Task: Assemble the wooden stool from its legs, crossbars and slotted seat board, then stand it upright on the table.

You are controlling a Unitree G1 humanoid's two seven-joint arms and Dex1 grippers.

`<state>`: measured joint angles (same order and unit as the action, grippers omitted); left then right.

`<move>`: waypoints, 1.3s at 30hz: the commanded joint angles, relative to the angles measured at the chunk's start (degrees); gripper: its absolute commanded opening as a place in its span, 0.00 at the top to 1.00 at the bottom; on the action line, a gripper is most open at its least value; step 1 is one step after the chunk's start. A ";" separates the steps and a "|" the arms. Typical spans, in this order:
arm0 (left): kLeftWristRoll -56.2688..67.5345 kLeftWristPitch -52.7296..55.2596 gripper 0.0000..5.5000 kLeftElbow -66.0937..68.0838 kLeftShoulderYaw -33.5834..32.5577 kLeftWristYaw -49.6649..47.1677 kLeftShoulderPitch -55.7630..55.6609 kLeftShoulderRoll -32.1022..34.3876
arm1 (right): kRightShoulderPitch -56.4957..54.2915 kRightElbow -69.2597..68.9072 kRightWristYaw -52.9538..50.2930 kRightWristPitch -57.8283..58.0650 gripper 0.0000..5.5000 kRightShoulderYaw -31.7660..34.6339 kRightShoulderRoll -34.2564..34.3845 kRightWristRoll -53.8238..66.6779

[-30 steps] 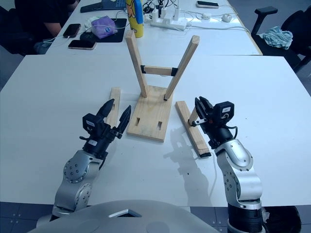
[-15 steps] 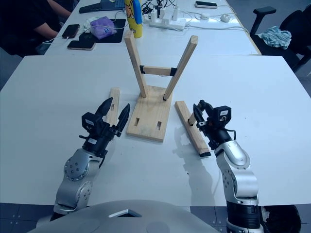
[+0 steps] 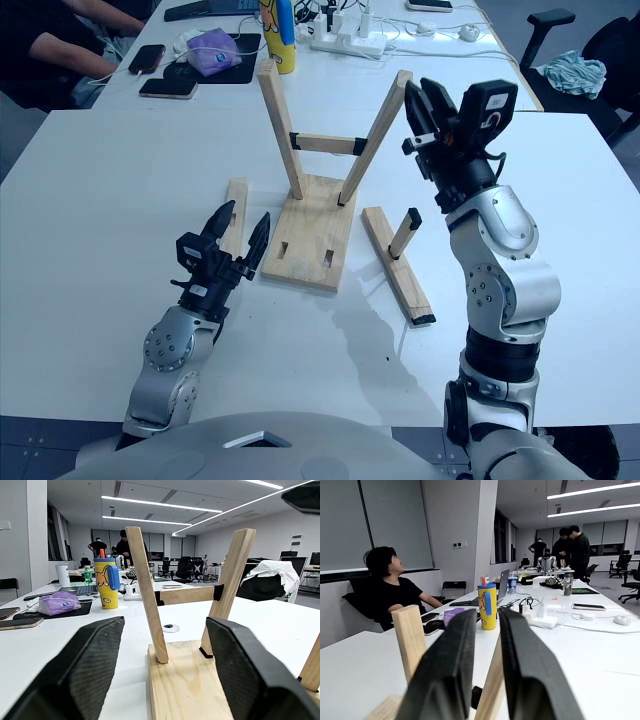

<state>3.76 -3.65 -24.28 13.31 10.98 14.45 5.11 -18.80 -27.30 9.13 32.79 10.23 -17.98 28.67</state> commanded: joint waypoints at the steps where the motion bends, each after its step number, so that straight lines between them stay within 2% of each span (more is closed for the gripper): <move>1: 0.05 0.58 0.45 0.42 -0.47 -0.03 -0.68 -0.06 | -2.68 -0.11 -0.55 -1.33 0.97 -0.10 -0.24 -1.70; 2: 0.11 0.46 0.45 0.50 -0.48 -0.07 -0.39 -0.09 | -2.78 -0.66 -0.47 -1.39 1.00 -0.14 -0.27 -1.78; 14: -0.35 -0.29 0.45 0.75 0.48 -0.46 0.58 -0.52 | -1.00 -3.83 0.48 -0.19 1.00 -1.23 -0.25 -0.59; 17: -0.22 -0.18 0.45 0.82 0.54 -0.13 0.23 -0.36 | 5.16 -2.42 1.80 -0.13 1.00 -2.28 -0.82 -1.73; 20: 0.18 0.10 0.45 0.42 0.44 -0.23 0.33 -0.61 | 13.81 1.78 3.42 5.84 1.00 -7.24 -4.14 -4.55; 22: 0.98 0.12 0.45 -0.04 -0.62 -0.42 0.62 -0.61 | 15.70 1.90 3.63 9.05 1.00 -8.57 -4.42 -4.32; 39: 1.39 0.12 0.45 0.14 -2.22 -0.51 0.00 -0.48 | 10.82 3.41 2.90 9.30 1.00 -6.95 -2.57 -4.64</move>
<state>5.53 -3.87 -24.24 11.11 10.62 14.95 4.80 -9.01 -26.35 12.30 39.85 3.55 -21.26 24.16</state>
